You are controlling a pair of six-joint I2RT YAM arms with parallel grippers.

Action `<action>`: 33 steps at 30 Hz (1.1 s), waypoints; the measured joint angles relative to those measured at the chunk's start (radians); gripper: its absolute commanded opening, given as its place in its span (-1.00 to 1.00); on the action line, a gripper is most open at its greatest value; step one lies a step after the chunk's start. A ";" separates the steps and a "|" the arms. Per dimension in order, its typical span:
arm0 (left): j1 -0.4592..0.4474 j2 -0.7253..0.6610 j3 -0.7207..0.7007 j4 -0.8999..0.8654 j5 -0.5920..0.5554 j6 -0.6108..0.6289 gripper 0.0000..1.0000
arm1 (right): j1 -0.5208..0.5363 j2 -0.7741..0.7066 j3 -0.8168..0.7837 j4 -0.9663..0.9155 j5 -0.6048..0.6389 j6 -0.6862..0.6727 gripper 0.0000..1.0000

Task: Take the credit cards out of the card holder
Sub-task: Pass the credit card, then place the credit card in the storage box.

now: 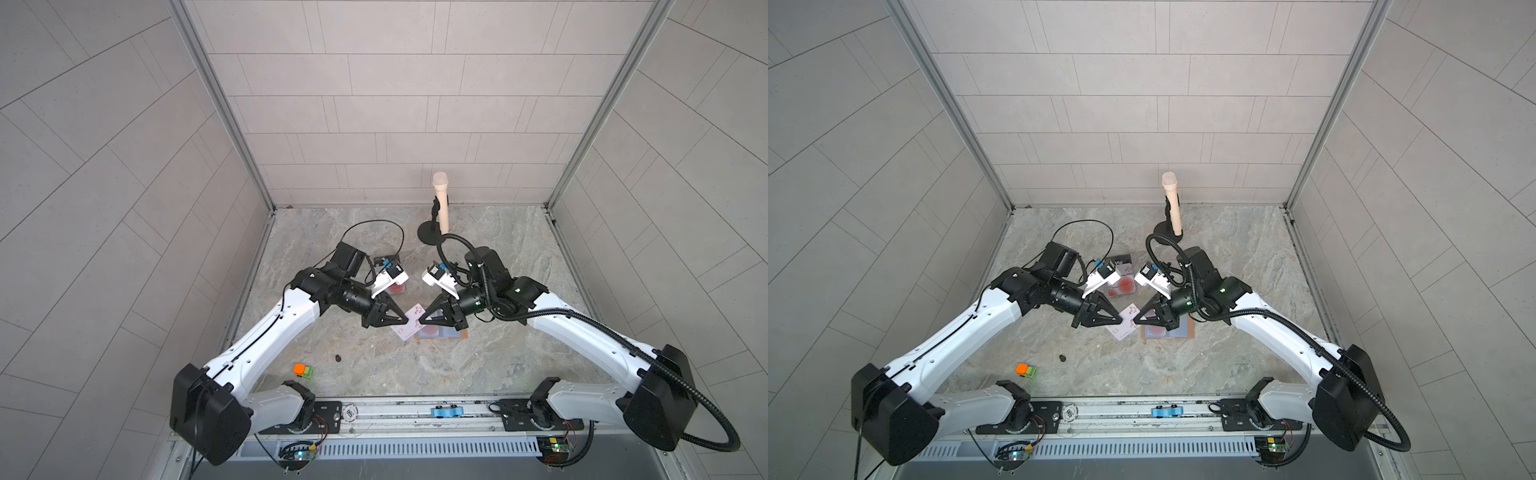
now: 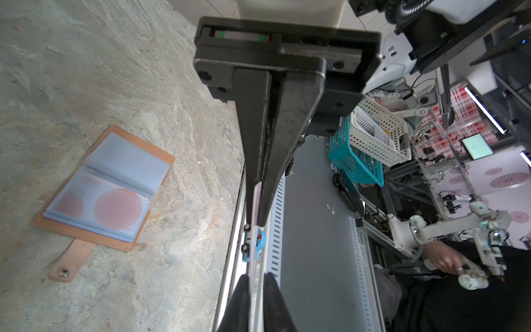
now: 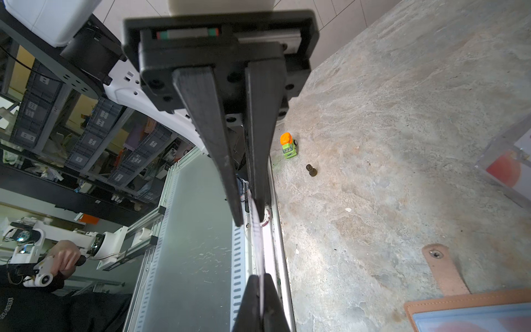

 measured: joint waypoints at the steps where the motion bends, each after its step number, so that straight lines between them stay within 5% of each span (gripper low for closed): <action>1: 0.000 0.000 0.000 0.000 -0.002 0.002 -0.88 | 0.000 0.000 0.000 0.001 -0.002 0.001 -1.00; 14: 0.019 -0.002 0.010 -0.002 -0.145 -0.003 -1.00 | -0.010 0.001 -0.006 0.021 0.157 0.053 0.24; 22: 0.135 0.063 0.071 -0.004 -0.394 0.051 -1.00 | -0.044 0.012 -0.014 -0.007 0.444 0.108 0.43; 33: 0.138 0.136 0.121 0.054 -0.664 0.324 -1.00 | -0.047 0.093 -0.015 -0.121 0.856 0.154 0.56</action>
